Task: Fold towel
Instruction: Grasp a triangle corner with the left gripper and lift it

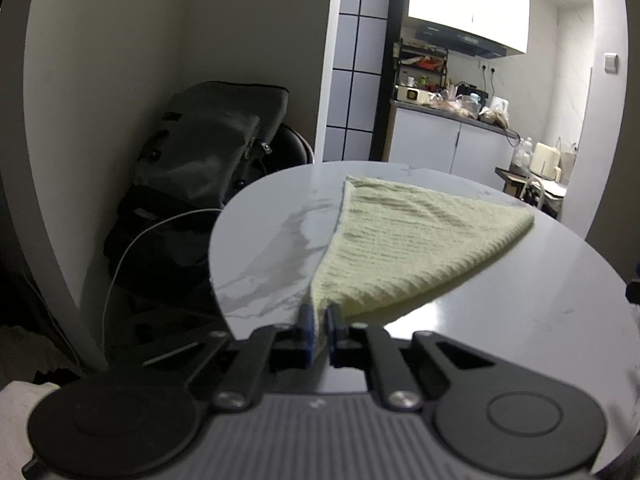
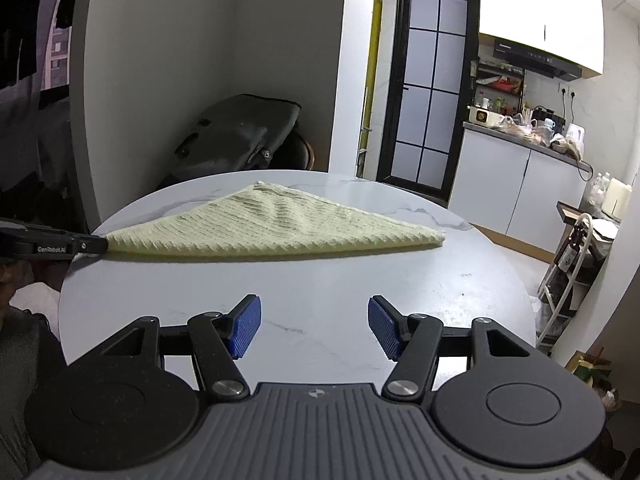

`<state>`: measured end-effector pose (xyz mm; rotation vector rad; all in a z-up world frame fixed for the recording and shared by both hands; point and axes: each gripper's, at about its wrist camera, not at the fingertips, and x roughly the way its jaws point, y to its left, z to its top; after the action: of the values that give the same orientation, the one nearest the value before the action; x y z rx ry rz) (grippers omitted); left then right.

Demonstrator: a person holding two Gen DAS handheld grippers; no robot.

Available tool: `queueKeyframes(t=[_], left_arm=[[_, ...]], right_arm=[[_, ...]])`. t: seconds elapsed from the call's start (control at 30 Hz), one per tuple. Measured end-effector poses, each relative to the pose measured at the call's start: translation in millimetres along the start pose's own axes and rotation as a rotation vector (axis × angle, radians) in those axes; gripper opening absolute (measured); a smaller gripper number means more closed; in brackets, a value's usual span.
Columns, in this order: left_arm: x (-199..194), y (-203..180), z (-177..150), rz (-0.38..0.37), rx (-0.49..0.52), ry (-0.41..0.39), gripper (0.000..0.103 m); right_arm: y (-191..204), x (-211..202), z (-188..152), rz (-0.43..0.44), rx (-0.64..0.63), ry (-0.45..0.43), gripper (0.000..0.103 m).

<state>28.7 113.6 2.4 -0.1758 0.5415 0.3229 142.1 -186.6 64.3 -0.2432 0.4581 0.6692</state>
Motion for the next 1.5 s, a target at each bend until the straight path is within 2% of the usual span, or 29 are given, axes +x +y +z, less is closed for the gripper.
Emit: queueKeyframes(t=[0.3,0.67,1.07,1.2,1.5], left_arm=[[-11.0,25.5,7.7,0.072,-0.056,-0.025,0.007],[-15.8,37.0,16.4,0.119,-0.112,-0.058,0.007],[-19.7,45.7,37.7,0.106,-0.094,-0.086,0.007],[-21.1,42.4,47.5,0.101,-0.047,-0.084,0.007],[-18.2,28.8,65.4,0.09,-0.026,-0.113,0.007]], right_arm=[[6.4,8.9,5.2,0.021,0.014,0.0,0.064],[12.5,15.2,18.0,0.08,0.018,0.005,0.064],[31.1,43.4,30.9,0.091,0.014,0.006,0.064],[41.5,54.5,33.3,0.102,0.031,0.01,0.064],[53.7,69.5,35.8,0.117,0.025,0.009,0.064]])
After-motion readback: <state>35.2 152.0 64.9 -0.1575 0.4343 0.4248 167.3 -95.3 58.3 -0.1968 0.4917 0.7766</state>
